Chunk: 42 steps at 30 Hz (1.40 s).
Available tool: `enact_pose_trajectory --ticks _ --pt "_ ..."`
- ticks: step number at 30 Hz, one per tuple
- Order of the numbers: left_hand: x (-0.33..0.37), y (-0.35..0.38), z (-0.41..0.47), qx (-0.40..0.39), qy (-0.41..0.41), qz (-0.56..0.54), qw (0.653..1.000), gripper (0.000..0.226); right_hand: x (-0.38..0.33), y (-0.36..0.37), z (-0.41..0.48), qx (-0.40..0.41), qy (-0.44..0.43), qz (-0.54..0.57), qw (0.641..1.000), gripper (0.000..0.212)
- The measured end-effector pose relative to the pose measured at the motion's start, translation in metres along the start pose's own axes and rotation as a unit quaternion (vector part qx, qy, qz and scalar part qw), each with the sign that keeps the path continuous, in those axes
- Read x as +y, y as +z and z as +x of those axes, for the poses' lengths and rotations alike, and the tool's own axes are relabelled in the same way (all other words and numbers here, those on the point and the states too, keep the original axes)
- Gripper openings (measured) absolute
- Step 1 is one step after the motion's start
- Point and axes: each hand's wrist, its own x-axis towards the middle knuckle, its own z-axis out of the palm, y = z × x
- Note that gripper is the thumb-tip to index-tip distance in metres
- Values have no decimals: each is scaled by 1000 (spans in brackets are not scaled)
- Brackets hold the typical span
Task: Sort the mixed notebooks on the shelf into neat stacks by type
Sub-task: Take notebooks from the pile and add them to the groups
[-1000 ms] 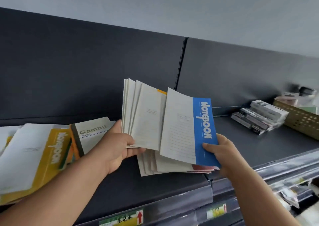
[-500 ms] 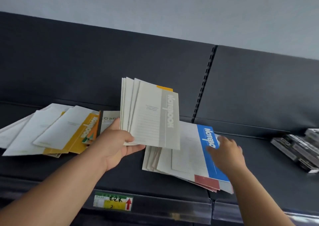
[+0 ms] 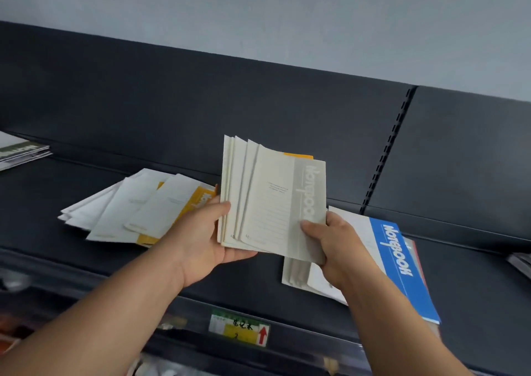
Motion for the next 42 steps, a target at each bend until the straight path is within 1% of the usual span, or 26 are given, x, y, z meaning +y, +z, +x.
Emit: enact_pose_trajectory --ticks 3,7,11,13,16,18,22,25,28,36,39,41,42 --pt "10 -22 -2 41 30 25 998 31 0 27 -2 -2 -7 3 1000 17" --pt "30 -63 -3 80 42 53 995 30 2 75 -2 21 -29 -24 999 16" --pt "60 -109 -6 78 56 60 994 31 4 129 3 46 -35 -16 998 20" --pt "74 -134 -7 81 64 64 993 33 6 156 5 38 -28 2 999 20" --pt "92 -168 -9 80 67 78 991 33 12 195 4 2 -10 38 999 22" --pt "103 -189 -11 85 69 77 991 32 17 218 3 -10 1 40 999 25" --pt "118 -222 -12 94 76 87 989 28 28 254 4 6 10 43 999 27" --pt "124 -239 -9 101 61 80 990 23 34 271 6 29 12 12 999 30" --pt "126 -252 -5 107 49 89 989 27 39 281 5 50 18 -9 999 26" --pt "134 -273 4 144 38 103 983 25 50 288 21 70 32 -66 995 29" --pt "147 -281 9 168 68 143 973 28 53 293 33 85 33 -71 993 31" --pt "157 -284 11 180 108 201 957 30 56 296 39 87 25 -127 988 31" --pt "161 -284 12 189 132 239 943 30 58 298 41 82 20 -166 983 31"
